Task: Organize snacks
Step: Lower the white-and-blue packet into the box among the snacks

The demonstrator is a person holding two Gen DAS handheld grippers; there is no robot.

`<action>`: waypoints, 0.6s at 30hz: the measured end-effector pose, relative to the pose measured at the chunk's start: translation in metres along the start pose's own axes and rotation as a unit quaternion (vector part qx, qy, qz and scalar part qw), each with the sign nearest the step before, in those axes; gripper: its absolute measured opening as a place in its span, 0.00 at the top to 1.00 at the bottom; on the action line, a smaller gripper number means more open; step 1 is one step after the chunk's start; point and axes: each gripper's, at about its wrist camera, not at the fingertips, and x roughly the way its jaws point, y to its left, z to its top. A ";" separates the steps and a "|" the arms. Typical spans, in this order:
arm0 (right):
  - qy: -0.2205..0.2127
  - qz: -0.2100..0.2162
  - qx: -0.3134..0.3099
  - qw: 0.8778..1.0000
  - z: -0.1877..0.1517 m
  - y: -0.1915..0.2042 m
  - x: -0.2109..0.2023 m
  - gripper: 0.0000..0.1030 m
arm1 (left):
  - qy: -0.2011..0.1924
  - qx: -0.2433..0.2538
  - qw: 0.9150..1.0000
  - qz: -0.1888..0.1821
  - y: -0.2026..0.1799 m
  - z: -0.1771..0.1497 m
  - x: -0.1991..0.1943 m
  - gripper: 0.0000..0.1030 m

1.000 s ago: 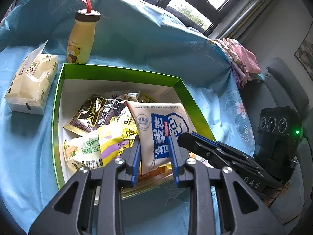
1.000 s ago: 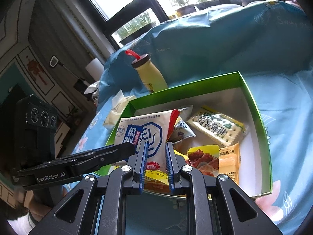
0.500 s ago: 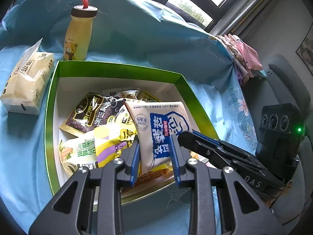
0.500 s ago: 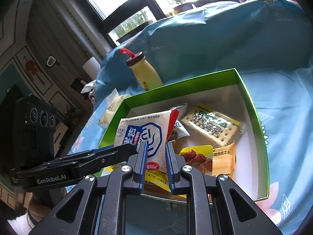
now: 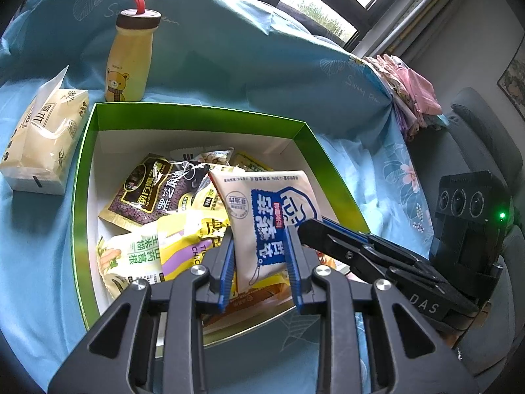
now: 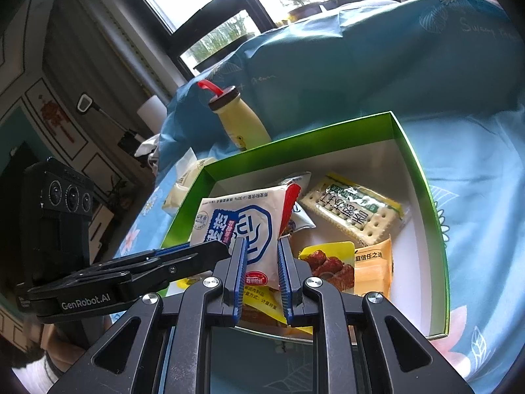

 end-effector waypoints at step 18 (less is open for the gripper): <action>0.013 -0.017 -0.004 1.000 -0.002 0.001 0.008 0.80 | 0.017 0.005 1.000 0.015 0.004 0.003 0.009 0.69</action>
